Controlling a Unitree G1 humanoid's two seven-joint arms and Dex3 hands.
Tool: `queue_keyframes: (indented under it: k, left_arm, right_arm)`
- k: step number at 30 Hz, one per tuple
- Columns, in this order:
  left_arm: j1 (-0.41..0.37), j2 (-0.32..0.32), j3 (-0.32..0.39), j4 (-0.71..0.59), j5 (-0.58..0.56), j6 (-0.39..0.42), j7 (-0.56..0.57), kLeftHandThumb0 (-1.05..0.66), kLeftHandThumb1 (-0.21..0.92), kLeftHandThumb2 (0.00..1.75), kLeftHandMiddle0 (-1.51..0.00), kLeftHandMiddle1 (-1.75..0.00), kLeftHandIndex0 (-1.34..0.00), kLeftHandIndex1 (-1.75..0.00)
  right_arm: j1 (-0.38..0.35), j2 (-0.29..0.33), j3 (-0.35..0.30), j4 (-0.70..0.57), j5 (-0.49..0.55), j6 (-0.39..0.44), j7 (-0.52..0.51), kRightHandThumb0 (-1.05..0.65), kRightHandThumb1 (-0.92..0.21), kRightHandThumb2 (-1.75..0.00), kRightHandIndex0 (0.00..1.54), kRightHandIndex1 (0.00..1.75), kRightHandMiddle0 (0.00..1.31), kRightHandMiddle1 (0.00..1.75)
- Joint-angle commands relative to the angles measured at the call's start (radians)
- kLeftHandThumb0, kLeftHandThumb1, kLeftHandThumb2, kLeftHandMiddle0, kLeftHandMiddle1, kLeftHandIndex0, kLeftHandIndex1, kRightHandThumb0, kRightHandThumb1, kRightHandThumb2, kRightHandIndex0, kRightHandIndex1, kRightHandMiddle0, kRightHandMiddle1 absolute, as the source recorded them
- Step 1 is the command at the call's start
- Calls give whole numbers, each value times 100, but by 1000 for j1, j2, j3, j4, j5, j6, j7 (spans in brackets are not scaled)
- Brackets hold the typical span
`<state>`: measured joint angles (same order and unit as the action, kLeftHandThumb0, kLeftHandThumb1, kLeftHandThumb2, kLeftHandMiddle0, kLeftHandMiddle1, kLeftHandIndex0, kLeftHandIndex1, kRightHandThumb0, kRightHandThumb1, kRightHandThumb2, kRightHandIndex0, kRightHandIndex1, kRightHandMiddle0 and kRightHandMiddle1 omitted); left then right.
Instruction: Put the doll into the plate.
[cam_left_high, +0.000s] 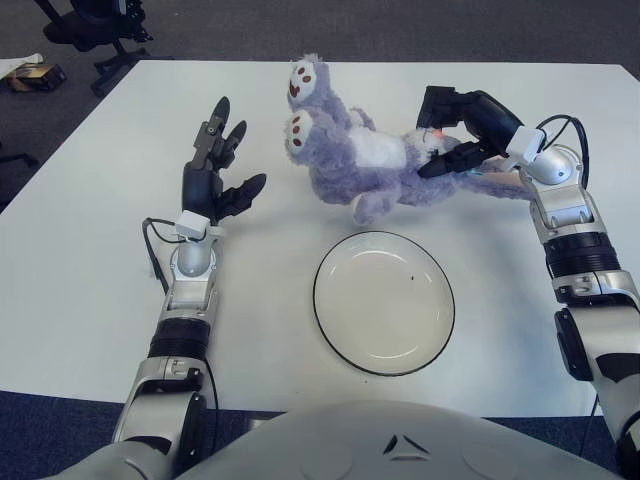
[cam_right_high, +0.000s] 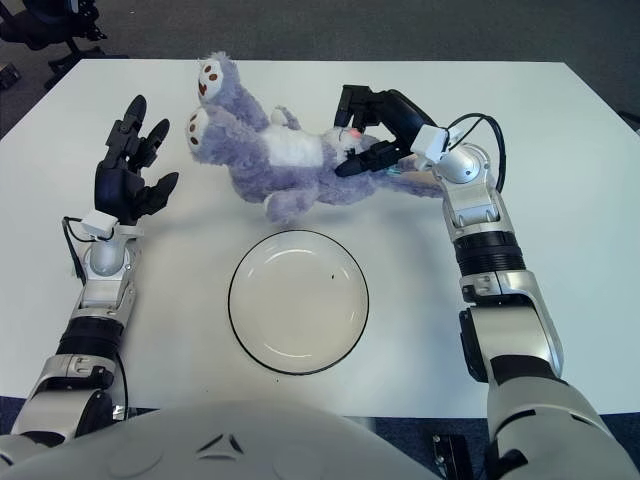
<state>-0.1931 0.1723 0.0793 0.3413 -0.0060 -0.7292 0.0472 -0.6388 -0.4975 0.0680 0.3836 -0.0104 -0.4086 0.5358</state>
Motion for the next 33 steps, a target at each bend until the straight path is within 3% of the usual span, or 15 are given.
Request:
queue_keyframes:
  k: [1,19,33]
  left_arm:
    - [72,-53,-7,68,-5,2,-3,-41,92,20,-62,-7,-40,-3]
    - [69,-58,-5,68,0,13,3,-44,92,19,-66,-7,-42,-3]
    - [67,-55,-1,72,-2,17,0,-43,92,19,-67,-7,-42,-3]
  right_arm:
    - [-16,4,-21,-13,24,2,10,-10,-86,-7,93,175,75,175]
    - [-46,13,-58,-9,73,9,53,-16,-86,-4,94,175,75,175]
    - [-24,13,-79,-50,144,6,119,-21,-87,-3,96,175,76,175]
